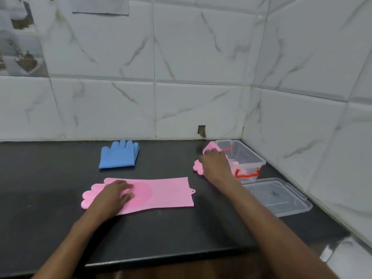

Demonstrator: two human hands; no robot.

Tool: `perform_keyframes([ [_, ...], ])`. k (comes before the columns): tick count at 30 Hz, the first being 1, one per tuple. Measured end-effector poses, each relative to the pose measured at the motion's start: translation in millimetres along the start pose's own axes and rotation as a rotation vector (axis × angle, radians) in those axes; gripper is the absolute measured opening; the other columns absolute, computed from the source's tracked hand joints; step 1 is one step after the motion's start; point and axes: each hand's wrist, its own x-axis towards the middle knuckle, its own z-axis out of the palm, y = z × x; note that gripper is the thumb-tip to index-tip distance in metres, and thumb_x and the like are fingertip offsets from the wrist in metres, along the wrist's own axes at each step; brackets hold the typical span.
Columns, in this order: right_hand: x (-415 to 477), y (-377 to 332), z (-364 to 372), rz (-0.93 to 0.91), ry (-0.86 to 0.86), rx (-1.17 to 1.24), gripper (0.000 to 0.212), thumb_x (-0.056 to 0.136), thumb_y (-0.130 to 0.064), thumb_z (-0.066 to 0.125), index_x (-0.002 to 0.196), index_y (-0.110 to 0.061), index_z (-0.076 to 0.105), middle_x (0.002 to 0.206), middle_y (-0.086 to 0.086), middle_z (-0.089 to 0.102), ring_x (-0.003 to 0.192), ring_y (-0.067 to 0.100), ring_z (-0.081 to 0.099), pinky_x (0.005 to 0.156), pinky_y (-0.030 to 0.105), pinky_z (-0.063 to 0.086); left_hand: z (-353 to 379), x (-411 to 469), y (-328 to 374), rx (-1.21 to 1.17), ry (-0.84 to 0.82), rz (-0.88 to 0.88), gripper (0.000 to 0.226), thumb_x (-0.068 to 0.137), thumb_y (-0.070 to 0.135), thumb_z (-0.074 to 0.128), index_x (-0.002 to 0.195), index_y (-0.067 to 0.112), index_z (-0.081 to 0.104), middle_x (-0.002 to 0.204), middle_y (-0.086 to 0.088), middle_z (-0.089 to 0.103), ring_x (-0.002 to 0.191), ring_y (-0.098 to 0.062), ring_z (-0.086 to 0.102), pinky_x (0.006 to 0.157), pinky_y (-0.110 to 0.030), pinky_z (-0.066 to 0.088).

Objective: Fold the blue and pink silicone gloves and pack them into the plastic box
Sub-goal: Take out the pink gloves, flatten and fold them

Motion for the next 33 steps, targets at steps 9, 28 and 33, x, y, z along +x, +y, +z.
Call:
perform_keyframes([
  [9,23,-4,53,-0.275,-0.168,-0.431,0.024,0.088,-0.010,0.062,0.111,-0.005,0.064,0.112,0.019,0.061,0.103,0.035,0.055,0.088,0.045,0.044,10,-5,-4,-0.011,0.171,0.084,0.023,0.092,0.016,0.063,0.113,0.016,0.073,0.124,-0.001,0.067,0.115,-0.016,0.061,0.103,-0.028,0.040],
  [28,96,147,-150,0.379,0.180,1.119,0.022,0.081,0.007,0.050,0.092,0.001,0.068,0.083,0.014,0.066,0.076,0.025,0.064,0.061,0.029,0.055,3,-12,2,-0.245,0.408,0.073,0.023,0.092,0.011,0.061,0.106,0.027,0.071,0.102,0.015,0.069,0.097,-0.010,0.063,0.089,-0.031,0.045],
  [33,100,149,-189,0.136,0.169,1.230,0.026,0.084,0.005,0.048,0.090,-0.011,0.068,0.084,0.001,0.073,0.075,0.014,0.067,0.061,0.027,0.053,0,-12,10,-0.330,0.437,0.048,0.025,0.093,0.016,0.063,0.110,0.033,0.068,0.103,0.025,0.065,0.102,-0.007,0.062,0.090,-0.029,0.044],
])
